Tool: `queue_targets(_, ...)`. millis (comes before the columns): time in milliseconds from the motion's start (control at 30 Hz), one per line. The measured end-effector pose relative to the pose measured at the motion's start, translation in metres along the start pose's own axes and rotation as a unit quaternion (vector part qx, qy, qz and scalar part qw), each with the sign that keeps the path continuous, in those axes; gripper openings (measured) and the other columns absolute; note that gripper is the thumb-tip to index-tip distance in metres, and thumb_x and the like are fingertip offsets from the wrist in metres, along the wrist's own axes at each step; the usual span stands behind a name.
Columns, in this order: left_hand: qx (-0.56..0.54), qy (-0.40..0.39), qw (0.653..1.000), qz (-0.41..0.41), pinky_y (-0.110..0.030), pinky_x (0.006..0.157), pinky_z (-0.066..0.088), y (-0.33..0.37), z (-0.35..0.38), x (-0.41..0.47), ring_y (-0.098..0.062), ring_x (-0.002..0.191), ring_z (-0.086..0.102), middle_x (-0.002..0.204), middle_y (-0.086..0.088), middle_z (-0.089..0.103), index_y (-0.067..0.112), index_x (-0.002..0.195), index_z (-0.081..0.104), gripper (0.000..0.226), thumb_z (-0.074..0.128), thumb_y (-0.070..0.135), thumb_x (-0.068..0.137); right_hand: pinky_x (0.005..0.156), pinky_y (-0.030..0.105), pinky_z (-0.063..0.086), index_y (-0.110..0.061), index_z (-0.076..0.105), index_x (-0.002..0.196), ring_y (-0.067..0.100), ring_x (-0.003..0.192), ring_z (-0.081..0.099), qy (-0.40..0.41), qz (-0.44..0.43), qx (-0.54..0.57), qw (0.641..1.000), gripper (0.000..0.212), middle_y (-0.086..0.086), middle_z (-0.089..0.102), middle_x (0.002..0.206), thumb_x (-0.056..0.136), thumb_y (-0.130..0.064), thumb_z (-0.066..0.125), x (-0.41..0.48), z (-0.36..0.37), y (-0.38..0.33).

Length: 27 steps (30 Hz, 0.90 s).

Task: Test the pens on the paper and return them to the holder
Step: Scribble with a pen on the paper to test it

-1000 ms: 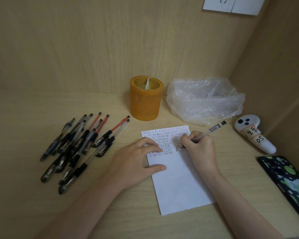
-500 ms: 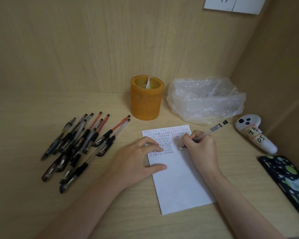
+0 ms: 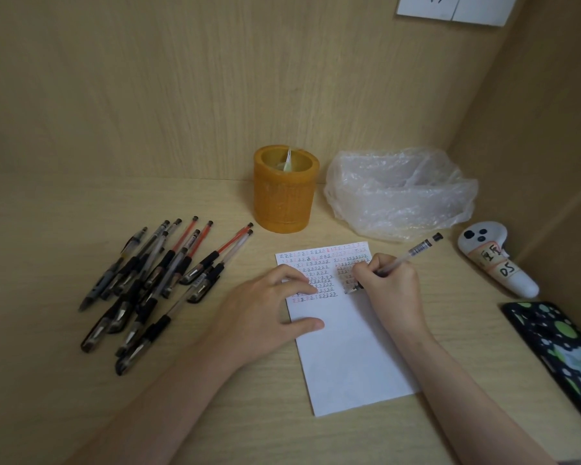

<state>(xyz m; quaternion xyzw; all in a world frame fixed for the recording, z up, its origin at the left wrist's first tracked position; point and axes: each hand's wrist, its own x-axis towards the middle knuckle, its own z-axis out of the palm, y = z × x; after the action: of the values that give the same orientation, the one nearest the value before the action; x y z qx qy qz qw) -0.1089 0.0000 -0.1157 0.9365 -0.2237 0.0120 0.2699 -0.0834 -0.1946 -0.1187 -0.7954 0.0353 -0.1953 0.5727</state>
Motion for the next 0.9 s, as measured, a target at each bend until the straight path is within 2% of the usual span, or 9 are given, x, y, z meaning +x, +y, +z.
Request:
queue_targets(167,0.002,0.004,1.000,-0.002,-0.010,0.073,0.032,-0.0011,0.0011,0.0005,0.014,0.086,0.043,0.123,0.032,0.041,0.043,0.117,0.055,0.049,0.058,0.065,0.073,0.043,0.016,0.024,-0.014,0.039,0.043,0.004,0.042,0.029,0.001,-0.001,-0.003,1.000,0.044,-0.011,0.035,0.039,0.077,0.004,0.060,-0.0004,-0.0001,-0.0014)
queue_targets(267,0.002,0.005,1.000,-0.002,-0.015,0.079,0.036,-0.0014,0.0013,0.0008,0.014,0.093,0.041,0.123,0.031,0.042,0.042,0.117,0.056,0.050,0.057,0.066,0.073,0.043,0.015,0.023,-0.011,0.040,0.044,0.004,0.042,0.030,0.006,0.003,-0.002,1.000,0.041,-0.011,0.035,0.039,0.078,0.003,0.060,0.0000,-0.0004,-0.0011)
queue_targets(400,-0.003,0.003,1.000,0.000,-0.007,0.068,0.030,-0.0005,0.0006,0.0008,0.021,0.084,0.041,0.122,0.032,0.042,0.044,0.116,0.055,0.048,0.058,0.065,0.073,0.043,0.015,0.025,-0.012,0.040,0.044,0.004,0.041,0.031,0.005,-0.005,-0.011,1.000,0.043,-0.011,0.037,0.038,0.079,0.004,0.059,-0.0003,0.0002,-0.0011)
queue_targets(500,-0.001,0.004,1.000,-0.001,-0.009,0.071,0.030,-0.0003,0.0008,0.0006,0.018,0.083,0.041,0.123,0.031,0.042,0.043,0.117,0.056,0.049,0.058,0.065,0.073,0.043,0.015,0.026,-0.012,0.038,0.044,0.004,0.042,0.031,0.008,-0.009,-0.015,1.000,0.044,-0.011,0.036,0.038,0.078,0.004,0.060,-0.0002,0.0007,-0.0013)
queue_targets(600,0.003,0.001,1.000,-0.001,-0.007,0.068,0.028,0.0003,0.0001,0.0005,0.026,0.079,0.038,0.124,0.031,0.042,0.043,0.118,0.055,0.049,0.058,0.065,0.074,0.043,0.015,0.025,-0.013,0.037,0.044,0.003,0.042,0.030,0.008,-0.008,-0.012,1.000,0.045,-0.011,0.035,0.038,0.078,0.004,0.060,-0.0002,0.0009,-0.0009)
queue_targets(767,0.009,0.000,1.000,0.003,-0.006,0.063,0.028,0.0007,-0.0006,0.0001,0.028,0.083,0.036,0.123,0.031,0.041,0.043,0.119,0.054,0.050,0.057,0.065,0.074,0.044,0.015,0.025,-0.007,0.042,0.046,0.004,0.043,0.032,0.009,0.003,-0.006,1.000,0.038,-0.010,0.037,0.041,0.079,0.003,0.060,0.0009,0.0000,0.0016)
queue_targets(900,0.009,-0.001,1.000,0.003,-0.007,0.065,0.028,0.0008,-0.0005,0.0004,0.028,0.081,0.037,0.124,0.031,0.041,0.043,0.119,0.054,0.050,0.057,0.065,0.075,0.044,0.016,0.025,0.001,0.046,0.051,0.006,0.046,0.032,0.000,0.003,-0.002,1.000,0.032,0.002,0.040,0.050,0.080,0.002,0.060,0.0001,0.0006,-0.0004)
